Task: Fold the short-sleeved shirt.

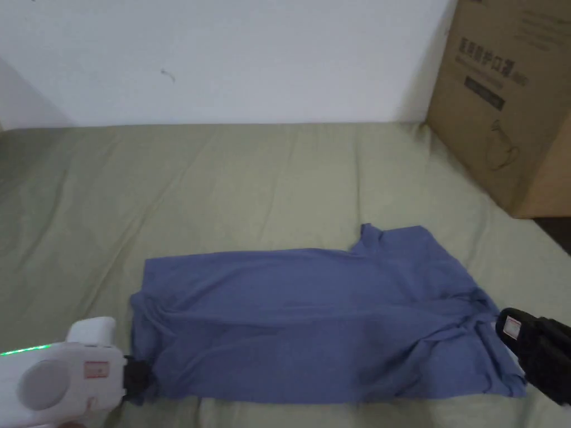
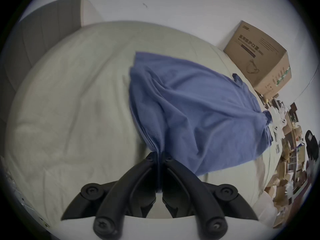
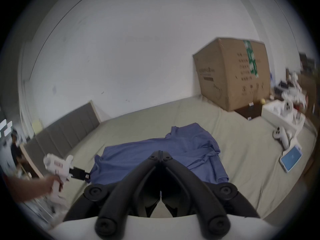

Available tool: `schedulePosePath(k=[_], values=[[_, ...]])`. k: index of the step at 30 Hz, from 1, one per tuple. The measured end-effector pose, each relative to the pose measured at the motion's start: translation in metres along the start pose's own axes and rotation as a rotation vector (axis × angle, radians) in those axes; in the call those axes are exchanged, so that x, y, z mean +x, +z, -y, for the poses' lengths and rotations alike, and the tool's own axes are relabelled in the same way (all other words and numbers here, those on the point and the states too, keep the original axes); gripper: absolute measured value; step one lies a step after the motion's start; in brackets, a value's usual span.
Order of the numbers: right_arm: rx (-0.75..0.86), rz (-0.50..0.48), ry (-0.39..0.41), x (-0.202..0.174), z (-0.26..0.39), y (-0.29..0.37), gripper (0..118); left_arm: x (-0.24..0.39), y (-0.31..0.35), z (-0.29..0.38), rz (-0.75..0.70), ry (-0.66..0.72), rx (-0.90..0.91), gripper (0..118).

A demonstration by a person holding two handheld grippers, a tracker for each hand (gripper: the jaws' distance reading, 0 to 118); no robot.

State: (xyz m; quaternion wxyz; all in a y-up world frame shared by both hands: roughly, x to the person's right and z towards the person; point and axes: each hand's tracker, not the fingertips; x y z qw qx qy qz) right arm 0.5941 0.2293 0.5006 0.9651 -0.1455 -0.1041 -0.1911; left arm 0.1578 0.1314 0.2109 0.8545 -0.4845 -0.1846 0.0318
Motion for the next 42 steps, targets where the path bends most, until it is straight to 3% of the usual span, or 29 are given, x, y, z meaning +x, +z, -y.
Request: schedulePosePath(k=[1,3,4,6,8,9,13,15,17,20,22,23,24,27,33,42], values=[[-0.045,0.044,-0.033,0.017,-0.010,-0.010,0,-0.004,0.006,-0.004,0.008,-0.003,0.026,3],[-0.237,0.043,-0.126,0.058,-0.024,-0.035,4,-0.010,0.016,-0.011,0.000,-0.005,0.044,3],[-0.329,0.040,-0.170,0.077,-0.026,-0.048,27,-0.010,0.024,-0.014,-0.013,-0.013,0.055,3],[-0.416,0.075,-0.197,0.102,-0.023,-0.067,118,-0.012,0.031,-0.019,-0.011,-0.023,0.062,3],[-0.533,0.076,-0.208,0.117,-0.014,-0.087,107,-0.016,0.029,-0.026,-0.023,-0.039,0.062,3],[-0.488,0.149,-0.219,0.124,-0.015,-0.097,108,-0.014,0.029,-0.027,-0.030,-0.047,0.062,3],[-0.591,0.195,-0.322,0.141,0.007,-0.130,103,-0.009,0.023,-0.028,-0.043,-0.069,0.050,3],[-0.650,0.219,-0.319,0.150,0.015,-0.141,90,-0.010,0.018,-0.026,-0.046,-0.072,0.033,3],[-0.689,0.198,-0.323,0.157,0.023,-0.156,88,-0.014,0.010,-0.023,-0.054,-0.076,0.013,3],[-0.714,0.256,-0.324,0.163,0.030,-0.160,60,-0.018,0.006,-0.017,-0.053,-0.049,-0.013,3],[-0.693,0.274,-0.277,0.162,0.025,-0.155,4,-0.020,0.005,-0.015,-0.045,-0.030,-0.019,3],[-0.695,0.175,-0.317,0.161,0.026,-0.149,5,-0.017,0.006,-0.014,-0.041,-0.025,-0.021,3],[-0.695,0.171,-0.323,0.158,0.024,-0.144,5,-0.013,0.009,-0.012,-0.048,-0.026,-0.020,3],[-0.669,0.183,-0.236,0.148,0.012,-0.126,5,-0.010,0.018,-0.013,-0.042,-0.021,-0.019,3],[-0.638,0.144,-0.279,0.143,-0.020,-0.063,5,-0.022,0.063,-0.015,-0.028,-0.078,-0.005,3],[-0.680,0.122,-0.253,0.126,0.026,0.040,8,-0.044,0.133,0.084,0.102,-0.012,-0.121,4]])
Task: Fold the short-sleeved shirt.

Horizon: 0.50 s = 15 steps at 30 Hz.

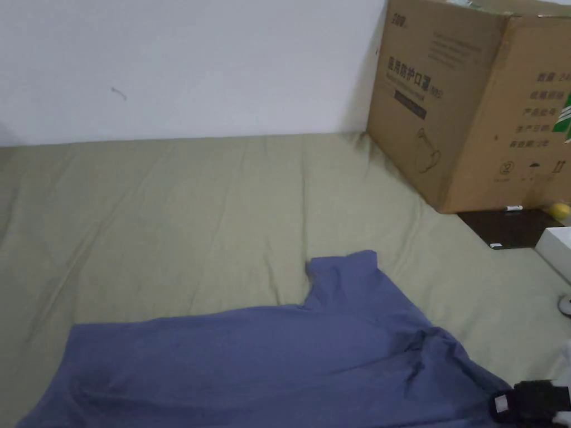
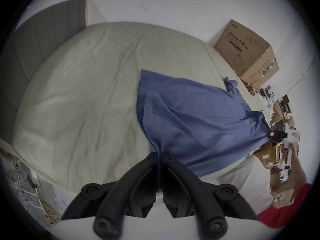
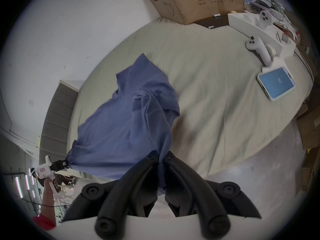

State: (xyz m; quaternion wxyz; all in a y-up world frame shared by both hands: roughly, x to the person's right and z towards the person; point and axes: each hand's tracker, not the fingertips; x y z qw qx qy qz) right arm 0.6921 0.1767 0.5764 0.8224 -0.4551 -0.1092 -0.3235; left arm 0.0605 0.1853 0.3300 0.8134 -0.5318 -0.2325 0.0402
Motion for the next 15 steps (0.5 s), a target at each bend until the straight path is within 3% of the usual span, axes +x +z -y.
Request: schedulePosePath(k=[2,3,5,6,7,8,9,15], values=[[0.004,0.016,0.006,0.005,0.010,-0.009,30,-0.002,-0.006,0.020,0.023,0.004,0.003,8],[0.023,0.020,-0.006,0.005,0.014,-0.011,43,-0.002,-0.009,0.025,0.018,0.006,0.009,20],[0.082,0.059,-0.051,0.007,0.015,-0.011,50,-0.002,-0.010,0.033,-0.024,-0.011,0.045,26],[0.088,0.072,-0.053,0.005,0.016,-0.010,91,-0.002,-0.009,0.035,-0.048,-0.028,0.067,63],[0.084,0.070,-0.040,0.001,0.016,-0.007,114,0.001,-0.007,0.036,-0.068,-0.050,0.080,95],[0.091,0.065,-0.027,-0.003,0.017,0.002,116,0.004,-0.002,0.037,-0.085,-0.068,0.108,115],[0.162,0.044,0.000,-0.007,0.014,0.009,110,0.008,0.007,0.038,-0.076,-0.084,0.152,117],[0.309,-0.019,0.193,-0.078,0.016,0.046,116,0.047,0.042,0.021,0.017,-0.117,0.352,116]])
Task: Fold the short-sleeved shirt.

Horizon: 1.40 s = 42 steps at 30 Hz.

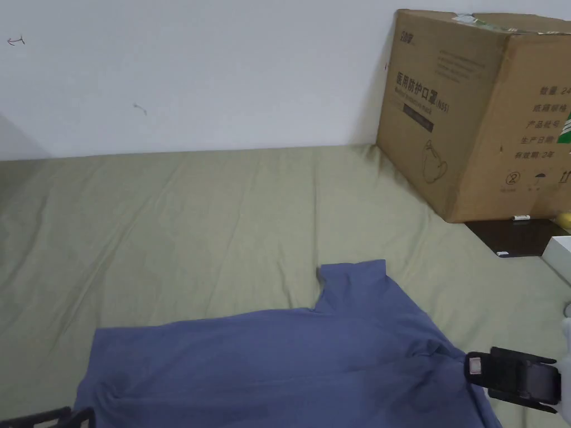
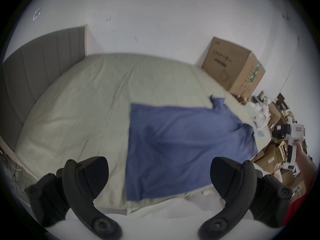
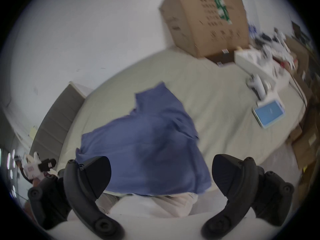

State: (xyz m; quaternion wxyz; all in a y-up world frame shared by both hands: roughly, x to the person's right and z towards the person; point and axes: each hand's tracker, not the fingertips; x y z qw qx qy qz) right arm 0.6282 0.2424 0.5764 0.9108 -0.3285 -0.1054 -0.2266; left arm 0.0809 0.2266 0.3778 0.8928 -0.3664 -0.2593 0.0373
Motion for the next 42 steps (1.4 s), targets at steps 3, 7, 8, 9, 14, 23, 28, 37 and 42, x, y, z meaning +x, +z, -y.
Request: schedulePosePath(k=[3,7,8,9,14,23,28,37,42], values=[[0.149,0.050,0.114,-0.048,0.002,0.009,95,0.027,0.007,-0.006,0.055,-0.008,0.130,101],[0.336,-0.008,0.224,-0.091,0.007,0.006,0,0.058,0.003,-0.005,0.010,-0.133,0.276,0],[0.373,0.013,0.237,-0.103,0.005,0.005,0,0.063,0.000,-0.006,-0.035,-0.155,0.283,0],[0.370,-0.023,0.236,-0.108,0.001,0.003,0,0.062,-0.002,-0.010,-0.010,-0.152,0.279,0],[0.297,-0.092,0.237,-0.120,-0.011,-0.018,0,0.020,-0.038,-0.071,-0.035,-0.047,0.179,0],[0.255,-0.036,0.378,-0.119,-0.013,-0.067,0,-0.079,-0.218,-0.130,-0.094,0.097,-0.363,88],[0.203,-0.040,0.359,-0.121,-0.009,-0.083,0,-0.096,-0.277,-0.123,-0.167,0.067,-0.325,112],[0.127,-0.017,0.338,-0.113,0.004,-0.098,0,-0.062,-0.272,-0.095,-0.161,-0.182,-0.314,4],[0.202,-0.064,0.247,-0.103,-0.010,-0.091,0,-0.044,-0.259,-0.089,-0.145,-0.245,-0.323,2]])
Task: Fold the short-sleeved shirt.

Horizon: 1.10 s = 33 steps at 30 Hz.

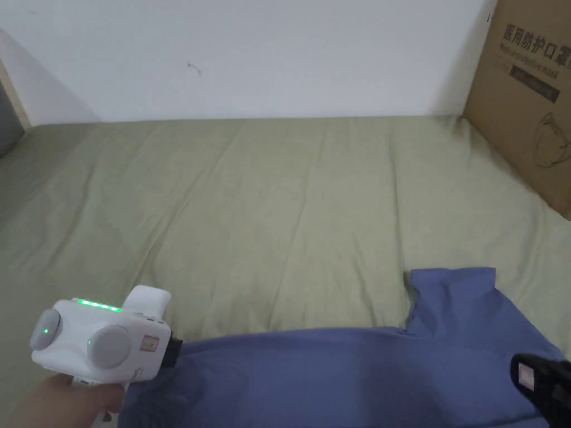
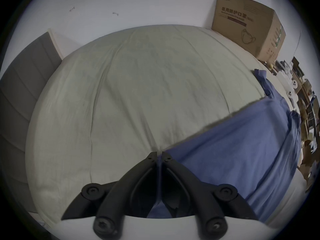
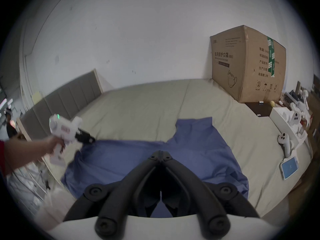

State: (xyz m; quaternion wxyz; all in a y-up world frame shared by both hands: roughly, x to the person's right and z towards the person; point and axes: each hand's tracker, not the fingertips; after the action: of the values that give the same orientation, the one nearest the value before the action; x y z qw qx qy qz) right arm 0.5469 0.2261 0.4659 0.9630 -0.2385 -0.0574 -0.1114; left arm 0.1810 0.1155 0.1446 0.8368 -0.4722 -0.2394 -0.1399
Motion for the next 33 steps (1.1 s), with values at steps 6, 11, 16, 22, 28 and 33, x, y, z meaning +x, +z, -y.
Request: schedulePosePath(k=[6,11,16,22,28,33], values=[[-0.048,0.030,-0.184,0.080,-0.078,-0.067,25,-0.015,0.049,-0.015,0.056,0.159,0.216,2],[-0.305,0.182,-0.112,0.136,-0.103,-0.158,109,-0.010,0.067,-0.007,0.075,0.184,0.261,2],[-0.534,0.283,-0.174,0.185,-0.068,-0.242,107,-0.008,0.071,-0.004,0.108,0.255,0.264,2],[-0.688,0.331,-0.143,0.197,-0.040,-0.275,97,-0.007,0.069,0.000,0.110,0.250,0.225,2],[-0.657,0.273,-0.067,0.163,-0.048,-0.257,0,-0.010,0.068,0.006,0.105,0.253,0.199,2],[-0.546,0.254,-0.050,0.148,-0.053,-0.235,0,-0.017,0.069,0.009,0.094,0.282,0.189,2]])
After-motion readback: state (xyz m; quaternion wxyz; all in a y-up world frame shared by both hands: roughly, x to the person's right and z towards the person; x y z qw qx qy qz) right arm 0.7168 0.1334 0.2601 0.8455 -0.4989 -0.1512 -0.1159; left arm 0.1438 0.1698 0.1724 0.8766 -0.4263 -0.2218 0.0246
